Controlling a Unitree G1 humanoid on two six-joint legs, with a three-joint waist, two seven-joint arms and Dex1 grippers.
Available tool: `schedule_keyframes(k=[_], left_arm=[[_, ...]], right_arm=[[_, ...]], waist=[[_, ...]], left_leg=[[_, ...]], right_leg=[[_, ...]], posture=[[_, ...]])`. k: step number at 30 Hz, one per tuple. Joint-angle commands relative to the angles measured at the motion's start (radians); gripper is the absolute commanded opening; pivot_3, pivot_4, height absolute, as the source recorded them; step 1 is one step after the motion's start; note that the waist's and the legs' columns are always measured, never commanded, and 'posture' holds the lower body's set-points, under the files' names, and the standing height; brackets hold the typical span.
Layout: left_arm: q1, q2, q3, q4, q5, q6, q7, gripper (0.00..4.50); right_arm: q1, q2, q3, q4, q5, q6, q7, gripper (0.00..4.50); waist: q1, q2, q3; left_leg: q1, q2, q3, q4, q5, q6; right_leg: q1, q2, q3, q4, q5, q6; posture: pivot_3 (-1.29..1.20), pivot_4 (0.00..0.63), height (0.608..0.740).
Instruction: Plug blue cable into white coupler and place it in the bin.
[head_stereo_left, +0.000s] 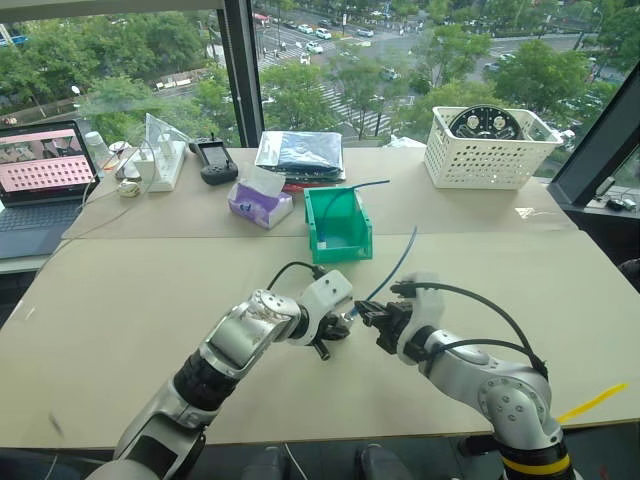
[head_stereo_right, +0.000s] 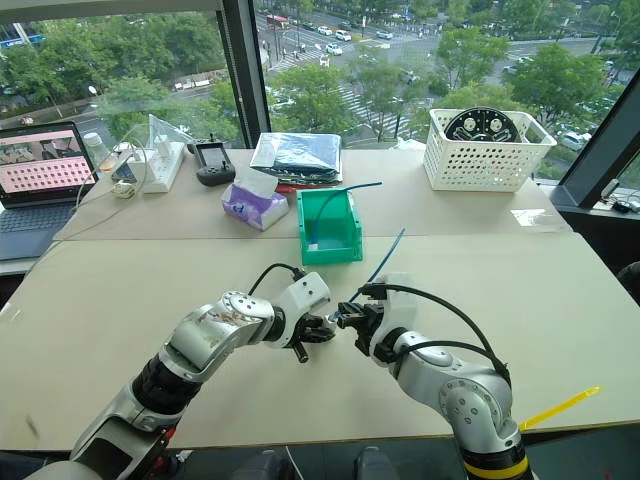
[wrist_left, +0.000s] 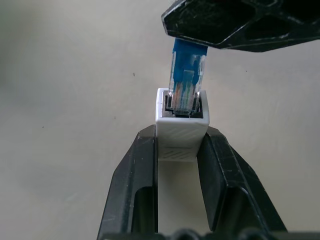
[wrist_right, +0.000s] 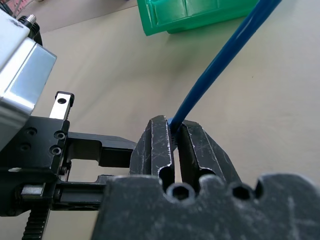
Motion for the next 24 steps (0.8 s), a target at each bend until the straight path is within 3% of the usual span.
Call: schedule_keyframes(k=[1,24], left_arm=[[-0.046,-0.027,0.043,-0.063,-0.036,0.013,0.01,0.63],[-0.092,-0.048,0.054,-0.07,-0.088,0.047,0.06,0.63]], right_arm=[[0.002,-0.002,0.041,-0.008,-0.034,0.068,0.014,0.0],[-0.05,0.043,0.052,-0.05,-0.107,0.255,0.084,0.0]], waist=[[0.0,0.0,0.0],[0.001,0.0,0.0]], left_leg=[[0.0,0.0,0.0,0.0,0.0,0.0],[0.0,0.0,0.0,0.0,0.0,0.0]], right_leg=[[0.0,0.0,0.0,0.0,0.0,0.0],[-0.001,0.0,0.0,0.0,0.0,-0.001]], posture=[[0.0,0.15,0.74],[0.0,0.15,0.74]])
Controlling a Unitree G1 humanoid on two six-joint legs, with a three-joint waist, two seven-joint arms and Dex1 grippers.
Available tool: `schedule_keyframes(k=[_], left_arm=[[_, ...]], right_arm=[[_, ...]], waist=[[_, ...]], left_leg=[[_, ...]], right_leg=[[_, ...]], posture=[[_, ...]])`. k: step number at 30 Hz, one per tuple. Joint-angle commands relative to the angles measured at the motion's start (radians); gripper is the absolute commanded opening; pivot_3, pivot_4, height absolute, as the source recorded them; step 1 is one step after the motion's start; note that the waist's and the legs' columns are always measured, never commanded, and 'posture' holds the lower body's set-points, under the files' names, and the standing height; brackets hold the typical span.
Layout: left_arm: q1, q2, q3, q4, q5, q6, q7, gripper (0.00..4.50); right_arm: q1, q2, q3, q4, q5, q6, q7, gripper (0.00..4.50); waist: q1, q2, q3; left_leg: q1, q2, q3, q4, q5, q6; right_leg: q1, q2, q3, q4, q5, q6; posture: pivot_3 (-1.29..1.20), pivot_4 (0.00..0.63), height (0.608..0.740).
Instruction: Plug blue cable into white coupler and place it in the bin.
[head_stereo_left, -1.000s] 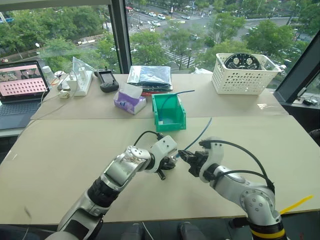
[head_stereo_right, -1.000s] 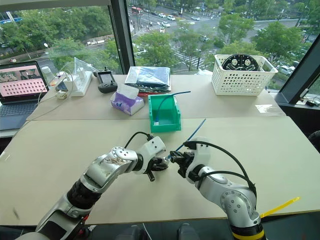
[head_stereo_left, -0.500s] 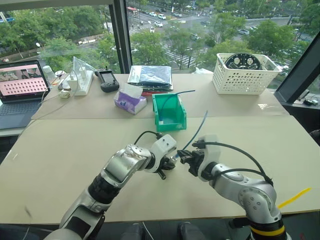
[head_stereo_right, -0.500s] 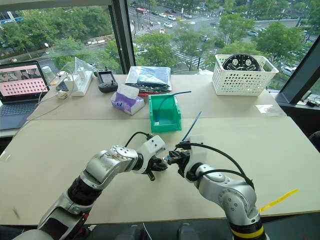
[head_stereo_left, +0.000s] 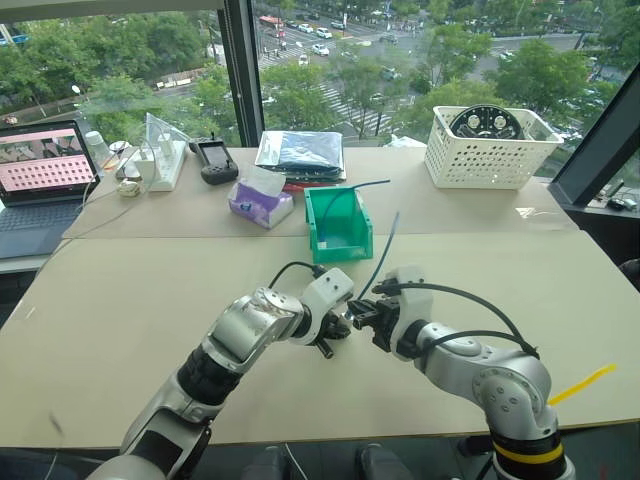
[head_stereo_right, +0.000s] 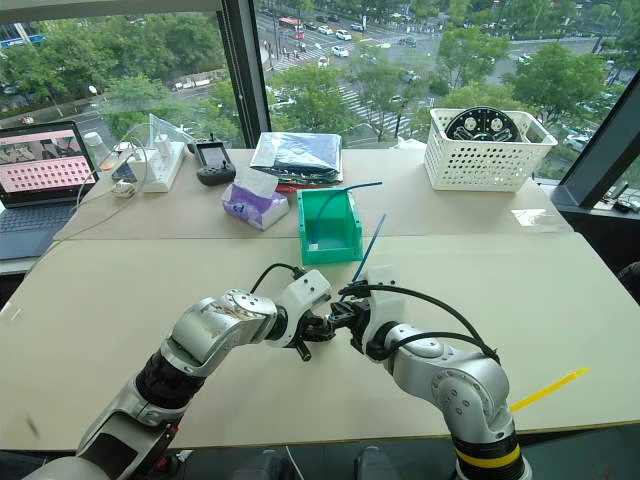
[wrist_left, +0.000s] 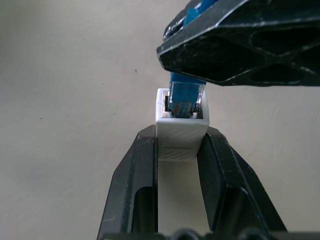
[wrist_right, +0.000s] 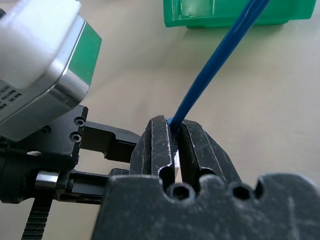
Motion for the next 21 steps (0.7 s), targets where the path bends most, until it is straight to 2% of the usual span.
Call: schedule_keyframes(k=[1,16,21], left_arm=[[-0.069,-0.029,0.036,-0.075,-0.029,-0.02,0.001,0.63],[-0.056,-0.006,0.042,-0.108,-0.06,0.021,0.022,0.63],[-0.052,0.017,0.032,-0.11,-0.058,-0.002,0.023,0.63]], right_arm=[[0.028,0.001,0.055,-0.001,-0.007,0.074,0.034,0.0],[0.165,0.042,0.062,0.067,-0.072,0.058,0.149,0.0],[0.157,0.08,0.003,0.056,-0.087,0.016,0.152,0.0]], waist=[[0.0,0.0,0.0],[0.0,0.0,-0.001],[-0.001,0.0,-0.001]], left_leg=[[0.0,0.0,0.0,0.0,0.0,0.0],[0.002,0.0,0.0,0.0,0.0,0.0],[0.003,0.0,0.0,-0.001,0.0,0.0]], right_leg=[[0.0,0.0,0.0,0.0,0.0,0.0],[0.001,0.0,0.0,0.0,-0.001,0.001],[0.002,0.0,0.0,0.0,-0.001,0.001]], posture=[[0.0,0.15,0.74],[0.0,0.15,0.74],[0.0,0.15,0.74]])
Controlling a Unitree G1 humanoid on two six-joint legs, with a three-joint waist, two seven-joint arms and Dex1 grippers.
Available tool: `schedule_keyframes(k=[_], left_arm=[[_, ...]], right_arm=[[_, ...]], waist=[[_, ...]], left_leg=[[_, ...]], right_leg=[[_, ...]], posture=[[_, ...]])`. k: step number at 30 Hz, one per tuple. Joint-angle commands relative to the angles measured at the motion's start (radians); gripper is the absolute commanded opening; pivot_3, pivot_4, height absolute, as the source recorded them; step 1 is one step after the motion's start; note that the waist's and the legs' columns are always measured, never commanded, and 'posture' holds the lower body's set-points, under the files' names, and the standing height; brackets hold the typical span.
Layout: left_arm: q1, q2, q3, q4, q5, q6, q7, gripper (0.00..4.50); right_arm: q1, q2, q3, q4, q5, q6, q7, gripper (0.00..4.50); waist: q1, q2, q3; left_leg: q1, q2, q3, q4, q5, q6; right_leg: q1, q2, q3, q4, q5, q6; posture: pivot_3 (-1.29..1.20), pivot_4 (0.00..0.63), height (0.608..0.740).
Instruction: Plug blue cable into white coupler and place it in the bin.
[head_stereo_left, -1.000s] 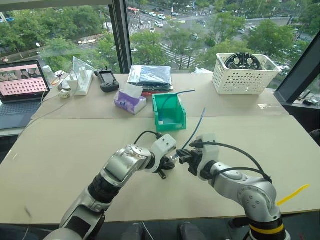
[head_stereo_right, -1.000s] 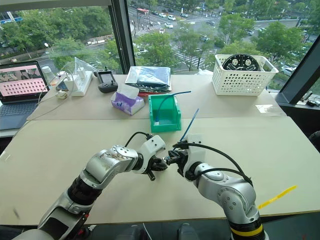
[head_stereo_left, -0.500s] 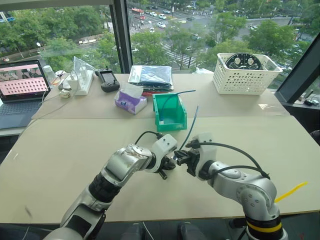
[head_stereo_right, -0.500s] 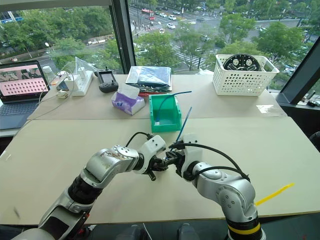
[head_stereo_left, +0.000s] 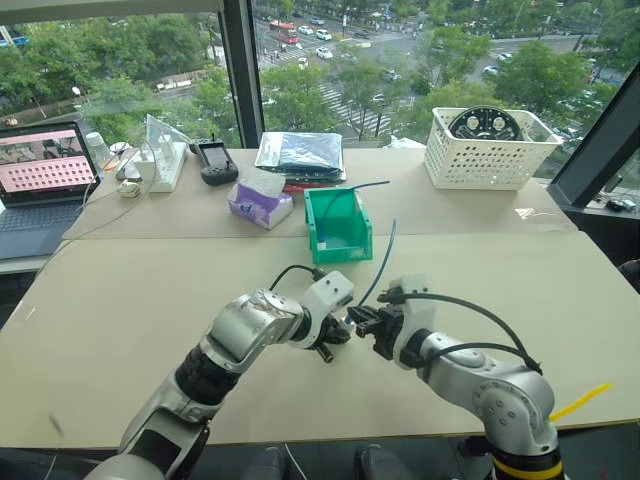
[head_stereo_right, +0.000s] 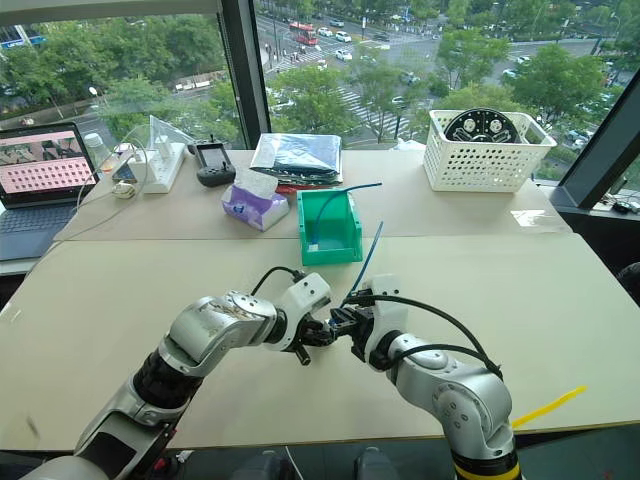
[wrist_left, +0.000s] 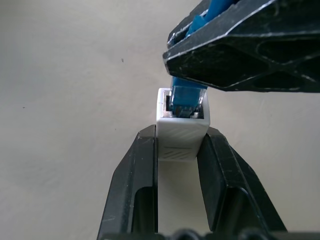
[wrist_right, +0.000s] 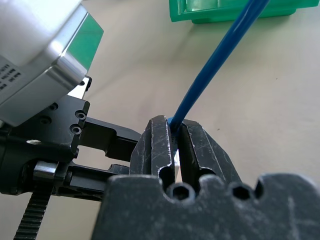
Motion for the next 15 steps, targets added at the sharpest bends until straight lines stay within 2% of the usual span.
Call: schedule_keyframes(k=[1,2,5,6,10,15], left_arm=[[-0.043,0.007,0.035,-0.084,-0.012,-0.065,-0.004,1.13],[-0.036,0.005,0.046,-0.084,-0.023,-0.065,-0.01,1.64],[-0.011,0.019,0.048,-0.087,-0.033,-0.082,-0.023,2.6],[-0.006,0.032,0.038,-0.087,-0.03,-0.092,-0.025,3.05],[0.039,0.091,0.021,-0.099,-0.029,-0.167,-0.059,4.46],[0.103,0.159,0.044,-0.132,-0.064,-0.303,-0.159,4.49]], right_arm=[[0.051,0.034,0.009,0.065,0.008,0.04,0.019,0.0],[0.043,0.043,-0.016,0.06,0.009,0.031,0.016,0.0],[0.009,0.059,-0.107,0.033,0.033,0.019,0.007,0.0],[-0.001,0.056,-0.132,0.024,0.038,0.018,0.007,0.0],[-0.062,-0.007,-0.289,0.003,0.104,0.036,0.004,0.0],[-0.147,-0.056,-0.373,0.05,0.138,0.043,0.005,0.0]], waist=[[-0.002,0.0,0.0],[-0.002,0.0,0.0],[-0.003,0.0,0.0],[-0.003,0.0,0.0],[-0.004,0.001,0.0],[0.002,0.001,0.0]], left_leg=[[0.0,0.0,0.0,0.0,0.0,0.0],[0.0,0.0,0.0,0.0,0.0,0.0],[0.0,0.0,0.0,0.0,0.0,0.0],[0.001,0.001,0.0,0.0,0.0,0.0],[-0.001,0.0,0.0,0.0,0.0,0.0],[-0.003,0.0,0.0,0.0,0.0,0.0]], right_leg=[[0.0,0.0,0.0,0.0,0.0,0.0],[0.0,0.0,0.0,0.0,0.0,0.0],[0.0,0.0,0.0,0.0,0.0,0.0],[0.0,0.0,0.0,0.0,0.0,0.0],[-0.002,0.0,0.001,0.001,0.0,-0.001],[-0.002,0.0,0.0,0.0,0.002,-0.004]], posture=[[0.0,0.15,0.74],[0.0,0.15,0.74],[0.0,0.15,0.74],[0.0,0.15,0.74],[0.0,0.15,0.74],[0.0,0.15,0.74]])
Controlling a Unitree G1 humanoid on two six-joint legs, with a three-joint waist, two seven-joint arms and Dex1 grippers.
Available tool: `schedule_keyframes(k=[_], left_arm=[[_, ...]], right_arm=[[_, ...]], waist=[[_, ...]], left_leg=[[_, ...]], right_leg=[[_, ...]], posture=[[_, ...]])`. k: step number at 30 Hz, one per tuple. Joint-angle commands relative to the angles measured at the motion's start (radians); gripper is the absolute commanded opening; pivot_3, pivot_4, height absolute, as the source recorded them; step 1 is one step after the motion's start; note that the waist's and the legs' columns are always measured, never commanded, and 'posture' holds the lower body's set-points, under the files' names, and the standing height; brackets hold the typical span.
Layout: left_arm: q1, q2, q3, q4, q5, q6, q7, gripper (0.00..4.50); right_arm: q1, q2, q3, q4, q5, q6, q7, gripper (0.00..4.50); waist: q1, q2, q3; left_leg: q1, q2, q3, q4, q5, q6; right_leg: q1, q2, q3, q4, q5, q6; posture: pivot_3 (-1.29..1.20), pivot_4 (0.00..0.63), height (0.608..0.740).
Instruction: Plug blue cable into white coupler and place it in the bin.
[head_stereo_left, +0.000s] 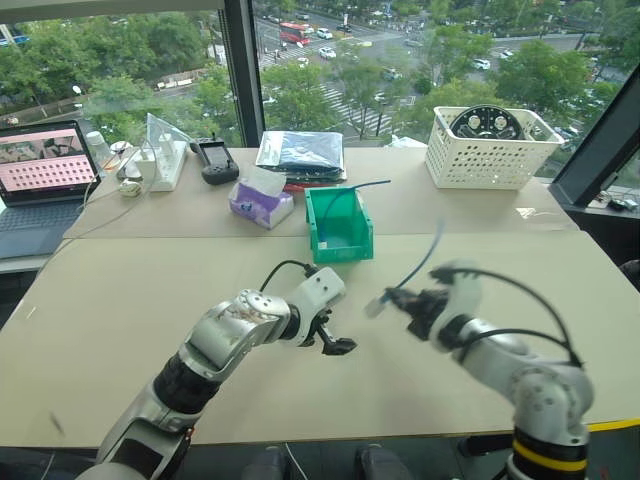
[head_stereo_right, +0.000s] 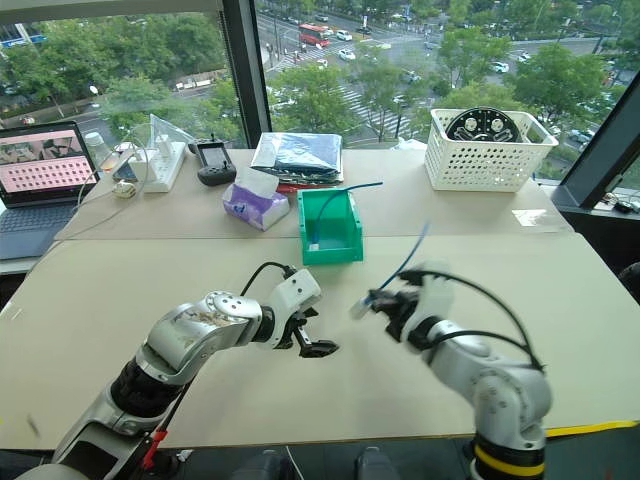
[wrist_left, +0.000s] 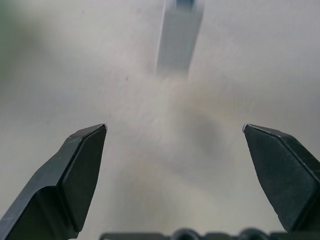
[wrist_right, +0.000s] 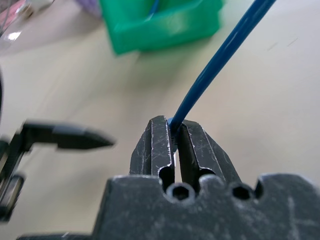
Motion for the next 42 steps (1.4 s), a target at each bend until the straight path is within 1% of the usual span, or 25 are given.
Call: schedule_keyframes(k=[1,2,5,8,11,12,16,18,22,24,28,31,34,35,38,41,42], left_arm=[[0.039,0.043,0.035,-0.067,-0.033,-0.135,-0.09,4.49],[0.07,0.05,0.065,-0.072,-0.05,-0.172,-0.11,4.49],[0.182,0.067,0.18,-0.092,-0.105,-0.301,-0.171,4.49],[0.335,0.083,0.316,-0.084,-0.168,-0.418,-0.232,4.49],[0.419,0.075,0.412,-0.047,-0.209,-0.495,-0.257,4.49],[0.434,0.078,0.425,-0.041,-0.213,-0.511,-0.264,4.49],[0.482,0.059,0.498,-0.016,-0.209,-0.593,-0.231,4.49],[0.491,0.057,0.514,-0.012,-0.212,-0.608,-0.222,4.49],[0.467,0.032,0.574,-0.015,-0.204,-0.593,-0.09,4.49],[0.428,0.019,0.596,-0.017,-0.204,-0.581,-0.028,4.5],[0.369,0.004,0.608,-0.034,-0.221,-0.551,0.047,4.5],[0.336,0.003,0.58,-0.05,-0.216,-0.528,0.069,4.5],[0.311,0.001,0.563,-0.047,-0.22,-0.5,0.083,4.5],[0.306,0.0,0.564,-0.046,-0.226,-0.493,0.083,4.5],[0.282,0.0,0.563,-0.034,-0.229,-0.485,0.086,4.5],[0.263,-0.001,0.554,-0.004,-0.192,-0.499,0.106,4.5],[0.256,-0.001,0.55,0.01,-0.177,-0.509,0.111,4.5]], right_arm=[[-0.072,-0.025,-0.044,0.021,0.043,-0.005,0.014,0.0],[-0.1,-0.031,-0.049,0.043,0.046,-0.015,0.021,0.0],[-0.202,-0.049,-0.04,0.126,0.029,-0.055,0.06,0.0],[-0.349,-0.088,0.054,0.275,-0.063,-0.134,0.17,0.0],[-0.49,-0.094,0.133,0.457,-0.167,-0.24,0.263,0.0],[-0.519,-0.096,0.152,0.501,-0.195,-0.269,0.29,0.0],[-0.685,-0.082,0.27,0.795,-0.361,-0.459,0.436,0.0],[-0.74,-0.064,0.292,0.914,-0.411,-0.527,0.48,0.0],[-0.839,-0.014,0.313,1.172,-0.502,-0.675,0.549,0.0],[-0.873,-0.004,0.327,1.273,-0.558,-0.753,0.568,0.91],[-0.917,0.015,0.301,1.374,-0.597,-0.839,0.597,2.22],[-0.932,0.012,0.273,1.366,-0.599,-0.871,0.611,3.22],[-0.909,-0.027,0.236,1.253,-0.58,-0.84,0.619,4.24],[-0.893,-0.044,0.218,1.194,-0.567,-0.813,0.624,4.46],[-0.805,-0.114,0.167,0.972,-0.518,-0.711,0.636,4.46],[-0.635,-0.218,0.146,0.711,-0.48,-0.624,0.686,4.46],[-0.547,-0.257,0.121,0.603,-0.442,-0.583,0.708,4.46]], waist=[[-0.001,0.0,0.0],[-0.002,0.0,0.0],[-0.012,0.0,0.0],[-0.023,0.0,0.0],[-0.028,0.0,0.0],[-0.026,0.0,0.0],[-0.022,0.0,0.0],[-0.021,0.0,0.0],[-0.023,0.0,0.0],[-0.022,0.0,0.001],[-0.025,0.0,0.0],[-0.028,0.0,0.001],[-0.027,0.0,0.001],[-0.025,0.0,0.001],[-0.015,0.0,0.001],[0.0,0.0,0.0],[0.002,0.0,0.0]], left_leg=[[-0.001,0.0,0.0,0.0,0.0,0.0],[-0.001,0.0,0.0,-0.001,0.0,0.0],[-0.001,0.0,0.001,-0.001,0.0,0.0],[-0.001,0.001,0.002,-0.001,0.0,0.0],[0.0,0.001,0.003,-0.001,0.0,0.0],[0.0,0.001,0.002,-0.001,0.0,0.0],[0.0,0.0,0.003,-0.001,0.0,0.0],[-0.001,0.0,0.003,-0.001,0.0,0.0],[-0.001,0.0,0.002,-0.001,0.0,0.0],[-0.001,0.0,0.001,-0.002,0.0,0.0],[-0.001,0.0,0.0,-0.002,0.0,0.0],[-0.001,0.0,0.0,-0.002,-0.001,-0.002],[-0.001,0.0,0.0,-0.004,-0.001,-0.002],[-0.002,0.0,0.0,-0.005,-0.001,-0.002],[-0.002,0.0,-0.001,-0.007,-0.001,-0.002],[-0.002,-0.001,-0.002,-0.009,-0.002,-0.003],[-0.002,-0.001,-0.002,-0.01,-0.002,-0.003]], right_leg=[[-0.001,0.0,0.0,0.0,0.0,0.0],[-0.001,0.0,0.0,0.0,0.002,-0.003],[-0.002,0.0,0.001,0.0,0.002,-0.004],[-0.002,0.0,0.001,0.0,0.002,-0.004],[-0.002,0.0,0.001,0.0,0.002,-0.004],[-0.002,0.0,0.001,0.0,0.002,-0.004],[-0.001,-0.001,0.0,0.0,0.002,-0.004],[-0.001,-0.001,0.0,-0.001,0.002,-0.004],[-0.002,-0.002,-0.001,0.0,0.003,-0.004],[-0.002,-0.002,-0.001,0.0,0.003,-0.005],[-0.002,-0.002,-0.002,0.001,0.004,-0.005],[-0.003,-0.002,-0.002,0.001,0.004,-0.005],[-0.003,-0.002,-0.002,0.002,0.004,-0.006],[-0.003,-0.002,-0.002,0.002,0.004,-0.006],[-0.003,-0.002,-0.003,0.003,0.004,-0.006],[-0.003,-0.003,-0.004,0.001,0.004,-0.005],[-0.003,-0.003,-0.005,0.0,0.004,-0.005]], posture=[[0.0,0.15,0.74],[0.0,0.15,0.74],[0.0,0.15,0.74],[0.0,0.15,0.74],[0.0,0.15,0.74],[0.0,0.15,0.74],[0.0,0.15,0.74],[0.0,0.15,0.74],[0.0,0.15,0.74],[0.0,0.15,0.74],[0.0,0.15,0.74],[0.0,0.15,0.74],[0.0,0.15,0.74],[0.0,0.15,0.74],[0.0,0.15,0.74],[0.0,0.15,0.74],[0.0,0.15,0.74]])
